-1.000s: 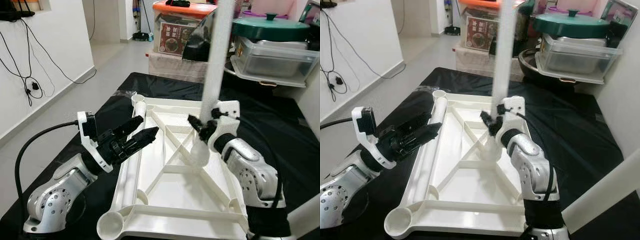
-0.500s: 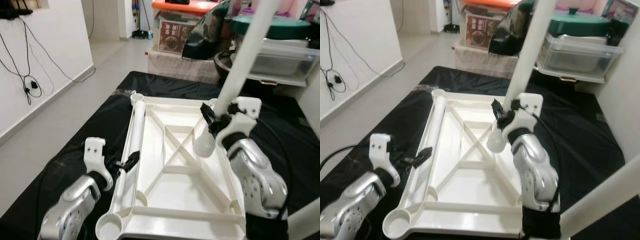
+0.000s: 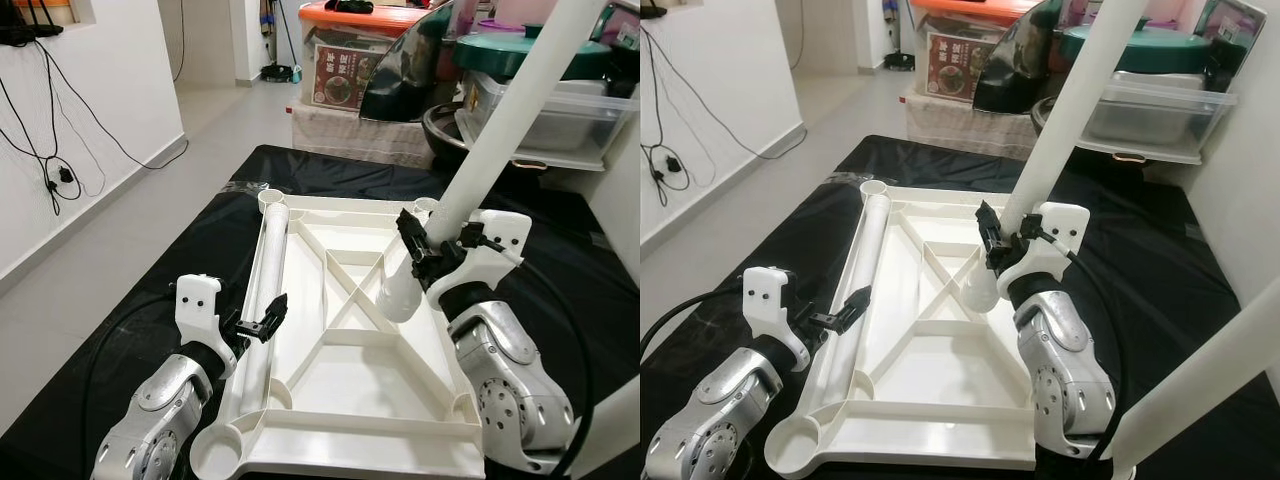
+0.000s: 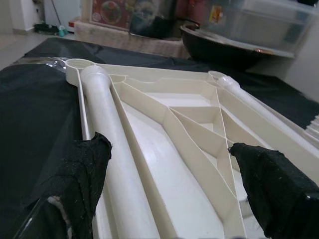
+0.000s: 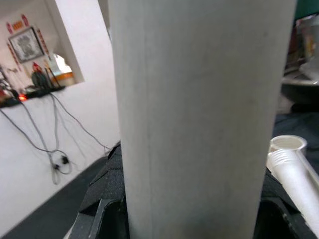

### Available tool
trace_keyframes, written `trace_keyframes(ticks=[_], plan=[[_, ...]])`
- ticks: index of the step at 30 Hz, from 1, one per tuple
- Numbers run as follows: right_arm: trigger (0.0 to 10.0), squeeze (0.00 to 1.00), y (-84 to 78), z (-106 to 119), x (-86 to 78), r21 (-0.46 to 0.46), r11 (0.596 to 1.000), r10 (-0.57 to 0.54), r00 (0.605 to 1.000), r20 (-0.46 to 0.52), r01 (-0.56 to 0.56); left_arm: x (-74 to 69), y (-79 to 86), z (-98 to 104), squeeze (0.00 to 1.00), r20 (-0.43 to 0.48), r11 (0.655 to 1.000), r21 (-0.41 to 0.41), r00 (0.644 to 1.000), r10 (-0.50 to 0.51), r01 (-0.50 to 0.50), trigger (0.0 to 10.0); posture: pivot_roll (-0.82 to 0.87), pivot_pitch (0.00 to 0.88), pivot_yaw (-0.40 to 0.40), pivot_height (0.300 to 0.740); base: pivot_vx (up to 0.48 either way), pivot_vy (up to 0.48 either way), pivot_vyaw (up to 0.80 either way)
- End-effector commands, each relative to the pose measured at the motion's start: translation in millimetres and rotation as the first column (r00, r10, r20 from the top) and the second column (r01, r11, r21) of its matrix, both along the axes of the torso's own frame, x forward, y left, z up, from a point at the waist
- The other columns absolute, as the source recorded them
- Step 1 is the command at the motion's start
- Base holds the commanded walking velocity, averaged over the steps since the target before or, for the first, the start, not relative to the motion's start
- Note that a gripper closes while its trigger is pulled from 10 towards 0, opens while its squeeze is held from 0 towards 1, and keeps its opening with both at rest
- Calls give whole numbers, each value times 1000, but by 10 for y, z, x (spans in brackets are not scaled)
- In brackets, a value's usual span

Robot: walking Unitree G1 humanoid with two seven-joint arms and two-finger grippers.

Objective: Building children table

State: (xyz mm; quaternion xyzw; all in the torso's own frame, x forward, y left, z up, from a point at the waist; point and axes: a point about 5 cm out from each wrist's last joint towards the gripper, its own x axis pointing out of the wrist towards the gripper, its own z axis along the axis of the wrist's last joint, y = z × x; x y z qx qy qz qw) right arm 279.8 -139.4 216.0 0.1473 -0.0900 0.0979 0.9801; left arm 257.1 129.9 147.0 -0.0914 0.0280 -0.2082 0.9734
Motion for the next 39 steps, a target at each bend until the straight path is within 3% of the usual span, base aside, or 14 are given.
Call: trace_keyframes(ticks=[1, 7, 19, 24, 30, 31, 32, 39], plan=[[0, 0, 30, 48, -29, 19, 1000, 14, 999, 30, -15, -4, -6, -26, 0, 3, 1000, 30, 1000, 9, -10, 10000, 95, 0, -75, 740, 0, 446, -575], [0, 0, 107, 87, -41, 6, 998, 62, 997, 51, -62, -10, -74, -41, 0, 19, 998, 56, 1000, -6, 5, 10000, 86, 0, -72, 740, 0, 427, -135], [0, 0, 196, 84, -74, -6, 988, 152, 987, 61, -152, -6, -50, -69, 0, 34, 997, 81, 999, 10, -13, 10000, 99, 0, -76, 740, 0, 0, 0], [0, 0, 158, 162, -65, 15, 975, 221, 973, 74, -223, 20, -31, -75, 0, 49, 996, 93, 999, -6, 1, 10000, 91, 0, -68, 740, 0, 0, 0], [0, 0, 95, 254, -77, -37, 935, 356, 930, 90, -354, 58, 61, -18, 0, 70, 997, 68, 997, -45, 40, 10000, 90, 0, -69, 740, 0, 0, 0], [0, 0, 106, 302, -98, -78, 895, 446, 890, 98, -439, 36, 97, 21, 0, 79, 995, 47, 993, -86, 83, 10000, 94, 0, -72, 740, 0, 0, 0], [0, 0, 109, 316, -104, -94, 880, 473, 875, 99, -465, 21, 108, 28, 0, 82, 994, 46, 991, -105, 101, 10000, 94, 0, -72, 740, 0, 0, 0], [0, 0, 98, 356, -63, -125, 845, 532, 841, 99, -519, -105, 120, -9, 0, 60, 976, 67, 976, -210, 206, 10000, 109, 0, -91, 740, 0, 0, 0]])
